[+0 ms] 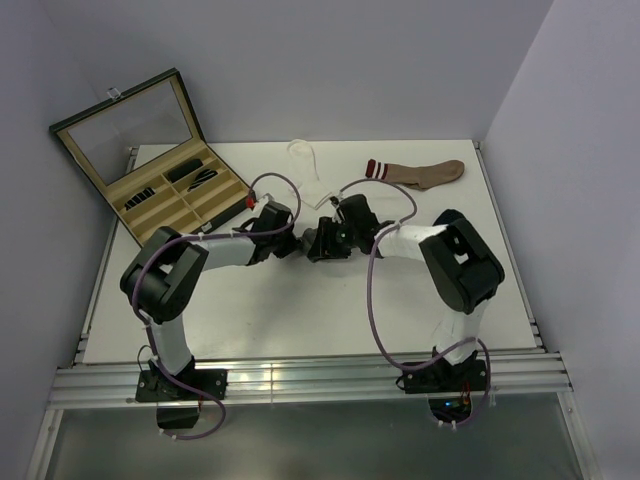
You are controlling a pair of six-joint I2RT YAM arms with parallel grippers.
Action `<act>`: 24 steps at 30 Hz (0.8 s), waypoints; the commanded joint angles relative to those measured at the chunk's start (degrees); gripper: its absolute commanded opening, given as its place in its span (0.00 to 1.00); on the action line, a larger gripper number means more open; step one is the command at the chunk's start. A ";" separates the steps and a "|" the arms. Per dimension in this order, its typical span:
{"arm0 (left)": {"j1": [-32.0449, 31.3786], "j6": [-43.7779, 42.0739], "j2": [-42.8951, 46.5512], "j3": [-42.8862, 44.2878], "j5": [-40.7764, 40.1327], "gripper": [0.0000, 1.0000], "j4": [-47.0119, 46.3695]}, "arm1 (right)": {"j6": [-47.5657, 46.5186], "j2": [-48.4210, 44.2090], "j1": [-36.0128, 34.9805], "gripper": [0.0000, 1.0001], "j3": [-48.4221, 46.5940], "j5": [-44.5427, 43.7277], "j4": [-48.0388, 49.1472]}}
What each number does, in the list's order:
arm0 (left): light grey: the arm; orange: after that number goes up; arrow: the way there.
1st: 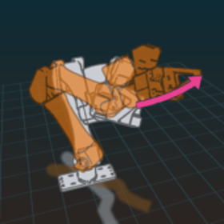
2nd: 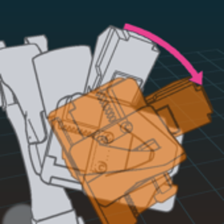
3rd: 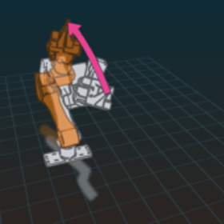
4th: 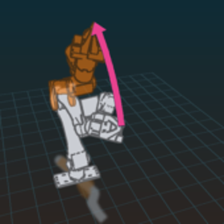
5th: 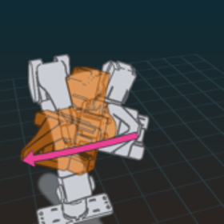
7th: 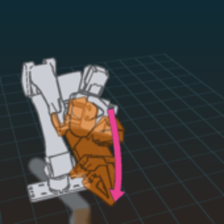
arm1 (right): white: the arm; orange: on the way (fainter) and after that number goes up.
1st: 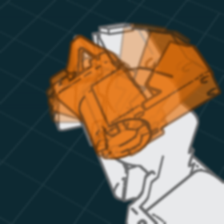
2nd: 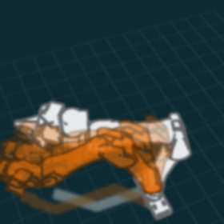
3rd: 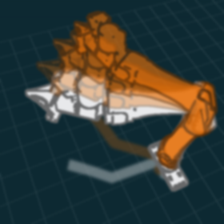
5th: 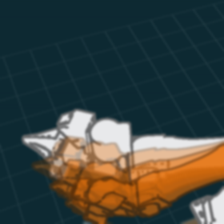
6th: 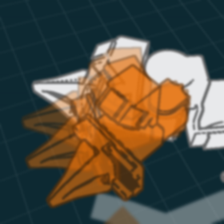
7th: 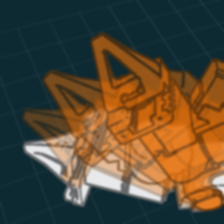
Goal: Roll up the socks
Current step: Roll the sock at the center of the board.
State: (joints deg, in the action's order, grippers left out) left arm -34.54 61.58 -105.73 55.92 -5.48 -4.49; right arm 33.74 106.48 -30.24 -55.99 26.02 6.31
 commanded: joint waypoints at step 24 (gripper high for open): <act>-1.23 -3.13 -0.09 3.49 -3.14 0.00 12.05 | -28.20 -6.02 -16.25 0.44 3.26 -31.56 7.23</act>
State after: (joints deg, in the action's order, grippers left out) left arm -35.44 60.64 -105.71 58.87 -7.40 2.09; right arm 8.67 98.52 -45.78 -51.51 -3.51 10.81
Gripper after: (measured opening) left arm 0.030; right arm 0.444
